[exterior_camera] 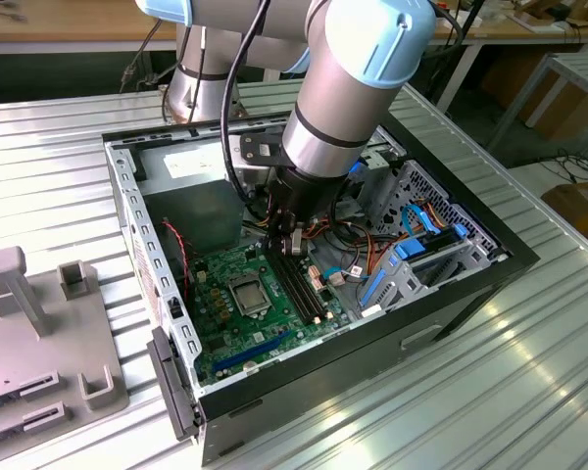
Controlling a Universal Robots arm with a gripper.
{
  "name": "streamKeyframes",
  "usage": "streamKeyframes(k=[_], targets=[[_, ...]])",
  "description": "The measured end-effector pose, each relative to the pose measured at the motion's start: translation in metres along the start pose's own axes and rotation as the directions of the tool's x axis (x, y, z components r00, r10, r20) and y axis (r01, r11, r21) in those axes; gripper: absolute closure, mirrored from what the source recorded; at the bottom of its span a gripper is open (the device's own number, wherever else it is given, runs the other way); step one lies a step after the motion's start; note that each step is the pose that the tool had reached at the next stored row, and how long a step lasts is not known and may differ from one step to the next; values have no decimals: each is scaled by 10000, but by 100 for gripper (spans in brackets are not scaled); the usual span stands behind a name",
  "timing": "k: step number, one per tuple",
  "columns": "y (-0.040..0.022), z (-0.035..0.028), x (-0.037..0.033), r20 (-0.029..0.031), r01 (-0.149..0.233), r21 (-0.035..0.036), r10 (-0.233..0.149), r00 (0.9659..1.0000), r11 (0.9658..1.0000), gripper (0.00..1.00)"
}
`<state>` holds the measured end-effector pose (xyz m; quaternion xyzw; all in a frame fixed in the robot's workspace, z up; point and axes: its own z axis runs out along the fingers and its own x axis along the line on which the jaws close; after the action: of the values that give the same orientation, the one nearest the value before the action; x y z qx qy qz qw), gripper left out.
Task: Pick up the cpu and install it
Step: 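Close the cpu cover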
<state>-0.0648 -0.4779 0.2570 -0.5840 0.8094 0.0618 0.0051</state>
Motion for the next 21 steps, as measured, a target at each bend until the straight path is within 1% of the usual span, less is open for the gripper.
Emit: streamKeyframes(k=[6, 7, 8, 9, 11, 13, 14, 15, 18, 19, 21], targets=[[1, 0, 0, -2, 0, 0, 0, 10000, 10000, 89], [8, 2, 5, -7, -1, 2, 1, 10000, 10000, 89], [14, 5, 10, -27, 7, 7, -7, 10000, 10000, 89], [18, 6, 15, -92, 9, 11, -9, 10000, 10000, 89], [23, 11, 24, -246, 8, 26, -7, 9997, 10000, 89], [27, 15, 32, -349, 12, 29, -11, 9994, 10000, 89], [29, 18, 37, -384, 19, 23, -18, 9993, 10000, 89], [35, 22, 44, -410, 31, 17, -30, 9992, 10000, 89], [63, 39, 62, -452, 73, 8, -72, 9990, 10000, 89], [124, 60, 87, -456, 79, 10, -79, 9989, 10000, 89], [166, 74, 110, -459, 94, 10, -93, 9989, 10000, 89]])
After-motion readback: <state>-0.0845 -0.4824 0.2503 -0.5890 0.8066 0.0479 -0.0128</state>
